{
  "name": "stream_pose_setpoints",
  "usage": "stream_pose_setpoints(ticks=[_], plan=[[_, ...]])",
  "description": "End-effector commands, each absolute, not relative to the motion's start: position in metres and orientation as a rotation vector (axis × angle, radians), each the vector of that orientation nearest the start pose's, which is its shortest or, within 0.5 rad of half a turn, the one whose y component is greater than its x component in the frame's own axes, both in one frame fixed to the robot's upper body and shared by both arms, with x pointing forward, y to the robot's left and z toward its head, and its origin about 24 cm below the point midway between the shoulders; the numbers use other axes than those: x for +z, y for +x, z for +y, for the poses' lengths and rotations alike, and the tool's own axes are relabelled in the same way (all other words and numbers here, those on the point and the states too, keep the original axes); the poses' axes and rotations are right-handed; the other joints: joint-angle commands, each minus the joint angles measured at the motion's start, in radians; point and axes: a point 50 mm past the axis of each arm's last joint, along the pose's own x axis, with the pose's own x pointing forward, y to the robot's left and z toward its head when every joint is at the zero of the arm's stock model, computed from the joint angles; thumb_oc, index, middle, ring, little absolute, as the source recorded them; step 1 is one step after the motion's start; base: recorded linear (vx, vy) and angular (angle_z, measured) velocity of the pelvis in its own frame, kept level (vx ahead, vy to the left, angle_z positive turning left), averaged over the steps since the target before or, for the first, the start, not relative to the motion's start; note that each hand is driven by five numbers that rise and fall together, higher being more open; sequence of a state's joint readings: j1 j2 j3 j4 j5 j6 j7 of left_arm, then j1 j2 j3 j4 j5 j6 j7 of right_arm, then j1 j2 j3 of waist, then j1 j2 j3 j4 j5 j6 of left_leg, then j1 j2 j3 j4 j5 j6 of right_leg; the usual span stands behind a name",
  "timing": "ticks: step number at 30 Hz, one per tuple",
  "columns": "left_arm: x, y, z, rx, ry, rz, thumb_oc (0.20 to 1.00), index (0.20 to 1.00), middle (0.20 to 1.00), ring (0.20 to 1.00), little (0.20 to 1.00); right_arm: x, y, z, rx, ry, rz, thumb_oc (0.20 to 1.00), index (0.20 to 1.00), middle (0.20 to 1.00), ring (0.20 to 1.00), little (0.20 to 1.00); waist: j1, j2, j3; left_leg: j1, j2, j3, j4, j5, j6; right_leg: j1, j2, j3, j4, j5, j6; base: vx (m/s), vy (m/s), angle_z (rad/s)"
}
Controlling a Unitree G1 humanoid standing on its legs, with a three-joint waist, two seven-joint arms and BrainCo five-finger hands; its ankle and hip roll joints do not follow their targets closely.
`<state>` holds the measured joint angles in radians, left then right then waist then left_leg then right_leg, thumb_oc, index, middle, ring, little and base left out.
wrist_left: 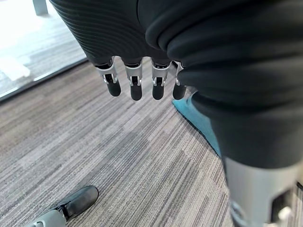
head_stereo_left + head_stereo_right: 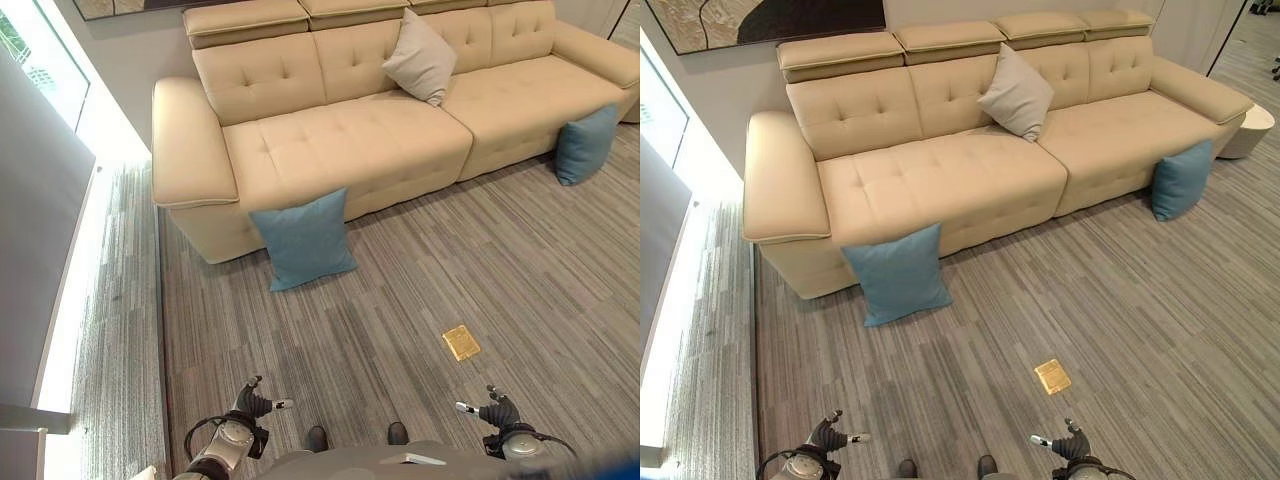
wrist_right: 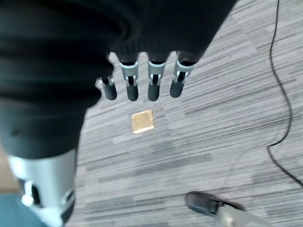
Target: Pick up all the scattered cushions and arrange them neatly on the sofa.
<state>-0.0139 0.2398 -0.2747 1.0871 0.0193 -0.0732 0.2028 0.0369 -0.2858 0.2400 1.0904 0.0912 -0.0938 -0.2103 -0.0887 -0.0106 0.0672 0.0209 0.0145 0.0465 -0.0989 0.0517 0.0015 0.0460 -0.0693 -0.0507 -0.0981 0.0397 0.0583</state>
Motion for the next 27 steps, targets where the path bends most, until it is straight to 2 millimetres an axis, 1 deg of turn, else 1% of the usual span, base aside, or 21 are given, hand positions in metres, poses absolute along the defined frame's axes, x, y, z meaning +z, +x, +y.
stream_pose_setpoints(ticks=[1, 5, 11, 17, 18, 22, 24, 26, 27], plan=[[-0.142, 0.152, 0.211, 0.049, 0.486, 0.922, 1.000, 1.000, 1.000, 1.000, 1.000, -0.141, 0.127, -0.246, -0.173, -0.469, 0.972, 1.000, 1.000, 1.000, 1.000, 1.000, 0.031, -0.002, 0.030, 0.048, -0.001, 0.084, 0.012, -0.087, -0.024, 0.032, 0.011, -0.045, 0.011, -0.088, 0.050, 0.00, 0.000, 0.00], [-0.145, 0.145, 0.214, 0.068, 0.470, 0.958, 1.000, 1.000, 1.000, 1.000, 1.000, -0.143, 0.125, -0.246, -0.169, -0.478, 0.984, 1.000, 1.000, 1.000, 1.000, 1.000, 0.033, -0.003, 0.032, 0.050, -0.003, 0.078, 0.012, -0.088, -0.025, 0.035, 0.009, -0.051, 0.011, -0.089, 0.051, 0.00, 0.000, 0.00], [-0.147, 0.140, 0.217, 0.082, 0.473, 0.977, 1.000, 1.000, 1.000, 1.000, 1.000, -0.143, 0.126, -0.245, -0.165, -0.483, 0.984, 1.000, 1.000, 1.000, 1.000, 1.000, 0.038, -0.004, 0.036, 0.048, -0.004, 0.074, 0.012, -0.089, -0.023, 0.030, 0.008, -0.051, 0.011, -0.087, 0.053, 0.00, 0.000, 0.00], [-0.150, 0.130, 0.221, 0.097, 0.474, 1.017, 1.000, 1.000, 1.000, 1.000, 1.000, -0.143, 0.128, -0.246, -0.145, -0.508, 0.995, 1.000, 1.000, 1.000, 1.000, 1.000, 0.058, -0.008, 0.039, 0.046, -0.017, 0.059, 0.012, -0.098, -0.005, 0.027, 0.007, -0.035, 0.011, -0.084, 0.054, 0.03, 0.037, -0.01], [-0.151, 0.128, 0.223, 0.099, 0.474, 1.029, 1.000, 1.000, 1.000, 1.000, 1.000, -0.142, 0.131, -0.245, -0.137, -0.512, 0.988, 1.000, 1.000, 1.000, 1.000, 1.000, 0.066, -0.011, 0.042, 0.046, -0.026, 0.053, 0.012, -0.099, 0.004, 0.027, 0.002, -0.030, 0.011, -0.083, 0.056, 0.03, 0.046, -0.04], [-0.151, 0.126, 0.224, 0.102, 0.476, 1.038, 1.000, 1.000, 1.000, 1.000, 1.000, -0.141, 0.136, -0.244, -0.124, -0.520, 0.978, 1.000, 1.000, 1.000, 1.000, 1.000, 0.074, -0.012, 0.043, 0.037, -0.037, 0.044, 0.012, -0.101, 0.015, 0.023, -0.010, -0.026, 0.014, -0.074, 0.063, 0.04, 0.070, -0.04], [-0.151, 0.126, 0.224, 0.103, 0.475, 1.039, 1.000, 1.000, 1.000, 1.000, 1.000, -0.140, 0.139, -0.243, -0.116, -0.525, 0.974, 1.000, 1.000, 1.000, 1.000, 1.000, 0.076, -0.009, 0.047, 0.029, -0.045, 0.038, 0.016, -0.103, 0.023, 0.003, -0.021, -0.025, 0.048, -0.077, 0.068, 0.02, 0.102, -0.02], [-0.151, 0.127, 0.227, 0.102, 0.487, 1.039, 1.000, 1.000, 1.000, 1.000, 1.000, -0.139, 0.142, -0.242, -0.107, -0.532, 0.966, 1.000, 1.000, 1.000, 1.000, 1.000, 0.077, -0.002, 0.058, 0.031, -0.058, 0.024, 0.020, -0.111, 0.040, -0.048, -0.042, -0.022, 0.157, -0.077, 0.082, 0.05, 0.155, -0.01], [-0.150, 0.128, 0.227, 0.103, 0.487, 1.037, 1.000, 1.000, 1.000, 1.000, 1.000, -0.139, 0.142, -0.242, -0.105, -0.532, 0.966, 1.000, 1.000, 1.000, 1.000, 1.000, 0.077, 0.000, 0.062, 0.034, -0.061, 0.019, 0.021, -0.114, 0.045, -0.062, -0.044, -0.018, 0.190, -0.076, 0.085, 0.06, 0.134, 0.01]])
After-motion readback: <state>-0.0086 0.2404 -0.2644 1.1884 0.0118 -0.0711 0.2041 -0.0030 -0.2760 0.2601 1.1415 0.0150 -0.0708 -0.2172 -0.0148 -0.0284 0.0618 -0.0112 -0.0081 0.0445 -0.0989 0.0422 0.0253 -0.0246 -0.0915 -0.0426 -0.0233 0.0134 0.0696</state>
